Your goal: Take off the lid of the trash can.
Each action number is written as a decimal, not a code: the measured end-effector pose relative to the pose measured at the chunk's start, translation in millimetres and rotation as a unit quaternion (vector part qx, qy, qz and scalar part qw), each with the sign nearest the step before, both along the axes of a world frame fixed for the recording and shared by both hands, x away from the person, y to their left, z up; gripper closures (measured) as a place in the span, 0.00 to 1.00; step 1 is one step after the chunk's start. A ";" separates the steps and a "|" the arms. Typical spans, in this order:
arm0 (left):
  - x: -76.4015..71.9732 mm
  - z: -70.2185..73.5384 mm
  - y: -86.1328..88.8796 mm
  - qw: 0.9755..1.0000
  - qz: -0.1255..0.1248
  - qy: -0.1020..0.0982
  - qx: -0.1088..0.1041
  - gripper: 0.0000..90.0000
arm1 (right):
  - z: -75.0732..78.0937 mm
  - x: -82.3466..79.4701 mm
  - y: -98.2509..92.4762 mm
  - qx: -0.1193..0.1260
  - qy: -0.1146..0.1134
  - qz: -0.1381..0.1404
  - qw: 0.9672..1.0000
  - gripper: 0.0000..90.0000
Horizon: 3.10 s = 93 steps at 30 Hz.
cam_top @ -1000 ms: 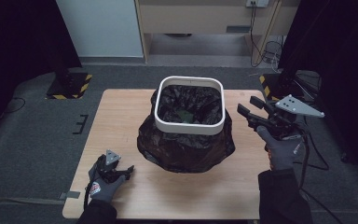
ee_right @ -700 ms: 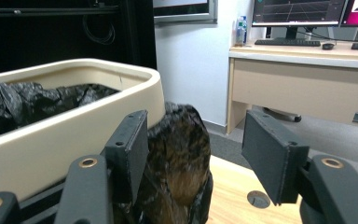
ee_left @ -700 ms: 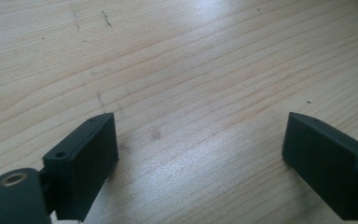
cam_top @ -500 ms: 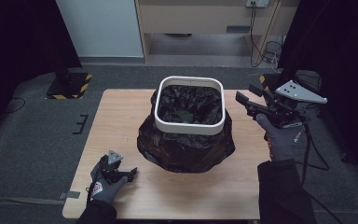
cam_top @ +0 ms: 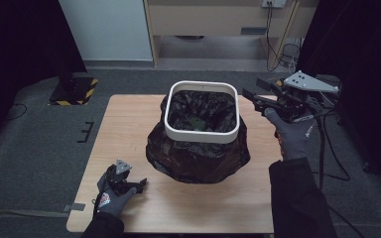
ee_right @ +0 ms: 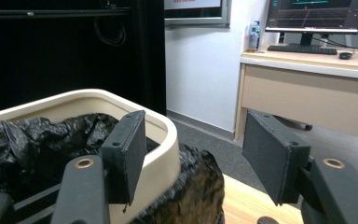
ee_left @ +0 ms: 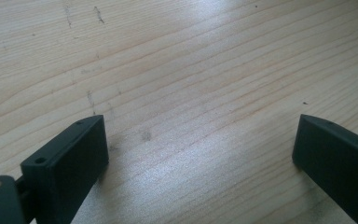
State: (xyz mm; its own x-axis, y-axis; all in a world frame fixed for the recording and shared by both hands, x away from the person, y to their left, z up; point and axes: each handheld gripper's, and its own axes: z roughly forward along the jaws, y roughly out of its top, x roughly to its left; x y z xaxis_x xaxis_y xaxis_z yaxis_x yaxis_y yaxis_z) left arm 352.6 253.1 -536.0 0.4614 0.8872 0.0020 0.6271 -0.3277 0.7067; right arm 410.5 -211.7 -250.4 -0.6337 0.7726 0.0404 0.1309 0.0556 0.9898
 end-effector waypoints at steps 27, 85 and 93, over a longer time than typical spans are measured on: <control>2.0 -0.3 -2.8 1.000 -0.001 0.004 0.001 0.00 | 10.8 30.8 30.0 -0.035 0.024 0.032 0.999 0.43; 2.8 -0.6 -3.8 1.000 -0.001 0.003 -0.001 0.00 | -1.2 59.8 51.7 -0.124 0.104 0.087 0.983 0.80; 2.9 -0.6 -3.8 1.000 -0.002 0.003 -0.001 0.00 | -0.6 59.0 50.7 -0.128 0.102 0.090 0.982 0.81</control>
State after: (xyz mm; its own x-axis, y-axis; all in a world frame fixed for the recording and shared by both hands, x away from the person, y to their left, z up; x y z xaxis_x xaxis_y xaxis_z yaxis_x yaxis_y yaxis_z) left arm 355.4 249.2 -536.6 0.4642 0.8857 -0.0021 0.6297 -0.3284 0.7040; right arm 469.5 -161.1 -251.1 -0.7604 0.6495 -0.0011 0.2893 0.3402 0.8947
